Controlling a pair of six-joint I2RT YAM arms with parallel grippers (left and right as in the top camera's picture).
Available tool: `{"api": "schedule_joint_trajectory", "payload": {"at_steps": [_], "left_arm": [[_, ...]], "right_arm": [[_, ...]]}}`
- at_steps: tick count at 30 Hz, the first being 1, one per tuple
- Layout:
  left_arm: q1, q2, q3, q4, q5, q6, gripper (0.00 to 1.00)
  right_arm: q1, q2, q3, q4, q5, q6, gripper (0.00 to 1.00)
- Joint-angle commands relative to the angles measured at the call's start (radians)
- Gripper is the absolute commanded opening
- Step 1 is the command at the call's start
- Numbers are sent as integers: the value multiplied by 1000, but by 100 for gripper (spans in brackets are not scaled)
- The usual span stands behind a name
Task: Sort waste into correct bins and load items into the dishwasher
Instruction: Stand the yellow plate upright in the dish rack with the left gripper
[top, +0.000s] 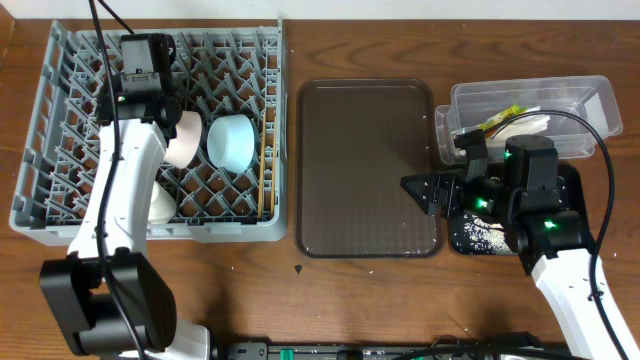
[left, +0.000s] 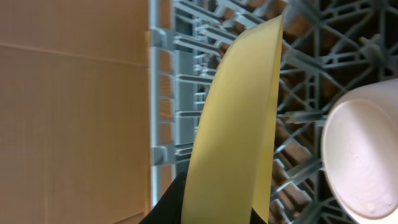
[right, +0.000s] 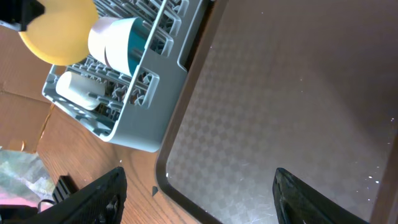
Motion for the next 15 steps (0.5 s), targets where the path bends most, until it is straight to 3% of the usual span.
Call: {"api": "schedule_joint_trajectory", "payload": {"at_steps": [1,5,6,8,11,14,15], "left_arm": [[8,29,10,6,98,-13,8],[8,38,10,6,112,-21,8],[8,38,10,7,112,-21,13],[8,38,10,6,111,-21,39],[6,29,10,6,100,-20,46],[0,-8,10,10,101,-39,76],[-6,-27,10,10,101,-48,79]], "right_arm": [[-12,-7,12,0,3,-14,73],[-12,-7,12,0,3,-14,73],[-12,-7,12,0,3,-13,73],[-12,-7,12,0,2,-13,73],[-12,-7,12,-1,2,-13,73],[-12,-7,12,-3,2,-13,73],[-12,-7,12,-4,2,-13,73]]}}
